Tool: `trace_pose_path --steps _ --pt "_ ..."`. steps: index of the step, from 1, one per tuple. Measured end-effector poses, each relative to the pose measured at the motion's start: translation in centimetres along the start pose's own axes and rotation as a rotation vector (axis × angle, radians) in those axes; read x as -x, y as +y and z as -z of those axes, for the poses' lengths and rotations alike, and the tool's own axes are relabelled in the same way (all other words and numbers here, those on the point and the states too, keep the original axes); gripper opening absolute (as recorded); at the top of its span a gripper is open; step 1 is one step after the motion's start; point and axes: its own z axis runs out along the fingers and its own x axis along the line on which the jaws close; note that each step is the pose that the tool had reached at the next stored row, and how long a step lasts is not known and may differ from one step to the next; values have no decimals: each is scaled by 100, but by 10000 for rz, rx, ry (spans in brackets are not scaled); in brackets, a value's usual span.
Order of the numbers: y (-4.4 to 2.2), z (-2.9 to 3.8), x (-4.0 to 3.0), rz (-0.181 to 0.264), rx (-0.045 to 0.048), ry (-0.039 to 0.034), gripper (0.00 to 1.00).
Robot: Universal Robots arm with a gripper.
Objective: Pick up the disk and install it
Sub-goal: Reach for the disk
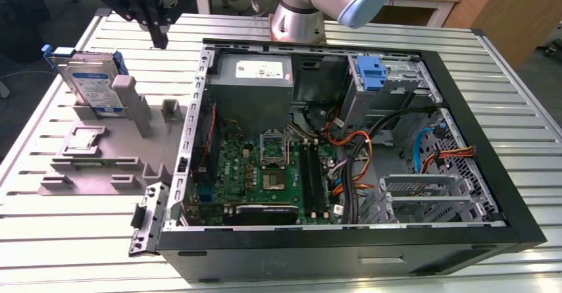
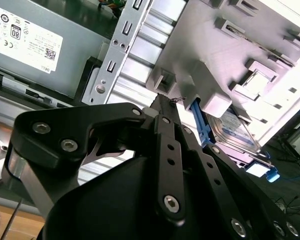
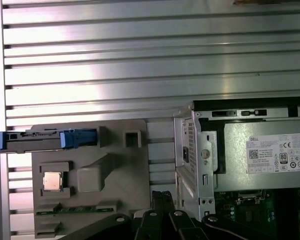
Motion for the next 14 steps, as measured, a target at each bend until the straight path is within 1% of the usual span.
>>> trace_pose_path --steps 14 --pt "-10 -8 -132 -1 0 9 11"
